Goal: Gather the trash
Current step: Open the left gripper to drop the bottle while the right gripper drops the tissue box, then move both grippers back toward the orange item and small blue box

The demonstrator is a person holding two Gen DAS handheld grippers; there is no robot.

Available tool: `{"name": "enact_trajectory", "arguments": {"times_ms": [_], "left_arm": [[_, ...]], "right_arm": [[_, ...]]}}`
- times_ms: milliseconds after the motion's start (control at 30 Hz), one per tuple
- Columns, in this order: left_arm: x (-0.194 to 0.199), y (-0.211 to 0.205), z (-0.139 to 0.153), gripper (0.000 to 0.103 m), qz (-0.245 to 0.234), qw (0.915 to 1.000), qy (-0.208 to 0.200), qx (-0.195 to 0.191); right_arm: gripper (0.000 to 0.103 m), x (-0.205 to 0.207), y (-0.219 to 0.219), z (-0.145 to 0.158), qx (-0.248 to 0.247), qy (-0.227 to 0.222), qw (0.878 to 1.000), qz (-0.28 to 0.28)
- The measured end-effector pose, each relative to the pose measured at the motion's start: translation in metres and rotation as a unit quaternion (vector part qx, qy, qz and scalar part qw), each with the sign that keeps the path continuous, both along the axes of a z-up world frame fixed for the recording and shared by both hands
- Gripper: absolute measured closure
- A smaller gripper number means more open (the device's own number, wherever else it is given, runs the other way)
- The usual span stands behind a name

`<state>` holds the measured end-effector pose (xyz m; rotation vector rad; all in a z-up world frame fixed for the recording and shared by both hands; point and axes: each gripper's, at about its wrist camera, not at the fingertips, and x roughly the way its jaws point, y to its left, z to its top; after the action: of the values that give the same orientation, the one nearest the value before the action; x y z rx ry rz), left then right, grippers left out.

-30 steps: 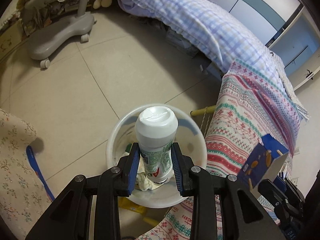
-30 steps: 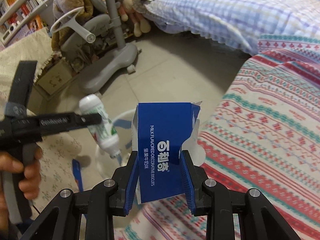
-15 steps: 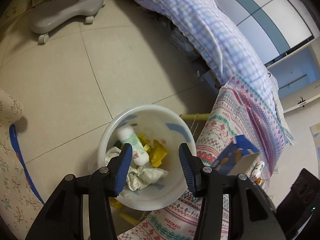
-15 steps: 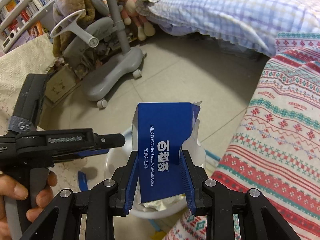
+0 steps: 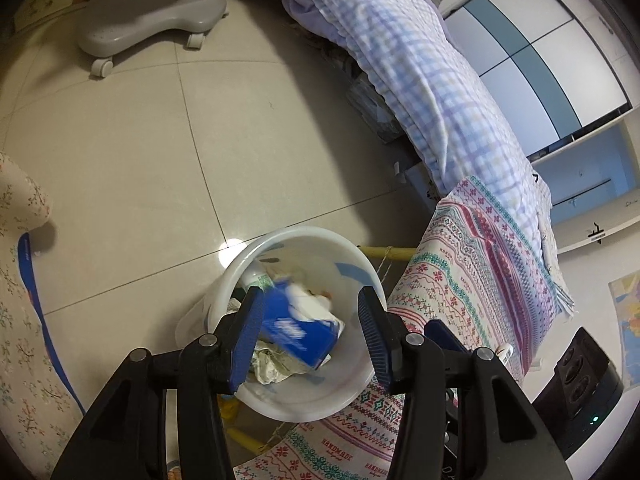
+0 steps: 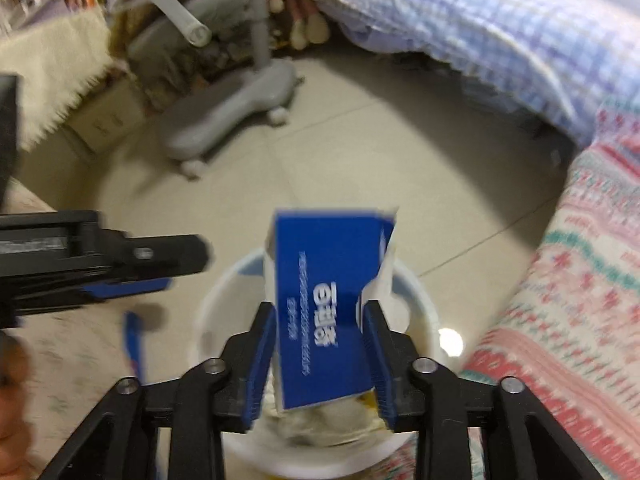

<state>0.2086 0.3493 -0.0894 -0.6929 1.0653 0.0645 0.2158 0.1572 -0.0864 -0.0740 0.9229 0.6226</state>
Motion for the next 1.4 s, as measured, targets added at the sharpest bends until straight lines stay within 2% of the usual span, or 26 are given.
{"name": "enact_trajectory", "arguments": {"times_ms": [33,100,333,500,733,933,1033,1133,1233,1333,1400], "left_arm": [[0.001,-0.002,0.000,0.052,-0.003,1.0000,-0.001,0.001],[0.001,-0.004,0.001,0.052,-0.006,1.0000,-0.003,0.001],[0.005,-0.015,0.007,0.052,-0.023,0.9996,-0.013,0.003],[0.010,-0.045,0.014,0.052,-0.061,0.9977,-0.024,0.016],[0.021,-0.109,0.023,0.052,-0.116,0.9912,-0.036,0.051],[0.028,-0.176,0.023,0.052,-0.166,0.9832,-0.041,0.063],[0.031,-0.221,0.024,0.052,-0.203,0.9749,-0.049,0.077],[0.031,-0.273,0.023,0.051,-0.245,0.9636,-0.060,0.088],[0.029,-0.317,0.022,0.051,-0.279,0.9531,-0.071,0.095],[0.022,-0.366,0.022,0.051,-0.318,0.9380,-0.085,0.108],[0.014,-0.399,0.020,0.051,-0.346,0.9255,-0.092,0.123]], "right_arm": [[0.050,0.000,0.001,0.001,-0.002,-0.003,1.000,-0.001],[0.046,0.000,-0.003,0.002,0.009,-0.001,1.000,0.000],[0.046,-0.005,-0.026,-0.002,0.000,0.007,1.000,-0.018],[0.046,-0.014,-0.061,0.004,-0.015,0.007,0.999,-0.032],[0.046,-0.016,-0.148,0.024,0.007,0.032,0.994,-0.105],[0.046,-0.017,-0.236,0.043,0.000,0.056,0.981,-0.188],[0.046,-0.019,-0.287,0.053,-0.003,0.067,0.972,-0.227],[0.046,-0.023,-0.345,0.058,0.001,0.079,0.957,-0.278],[0.046,-0.030,-0.406,0.058,0.023,0.096,0.935,-0.340],[0.045,-0.035,-0.468,0.049,0.054,0.118,0.904,-0.407],[0.045,-0.039,-0.493,0.037,0.064,0.139,0.886,-0.438]]}}
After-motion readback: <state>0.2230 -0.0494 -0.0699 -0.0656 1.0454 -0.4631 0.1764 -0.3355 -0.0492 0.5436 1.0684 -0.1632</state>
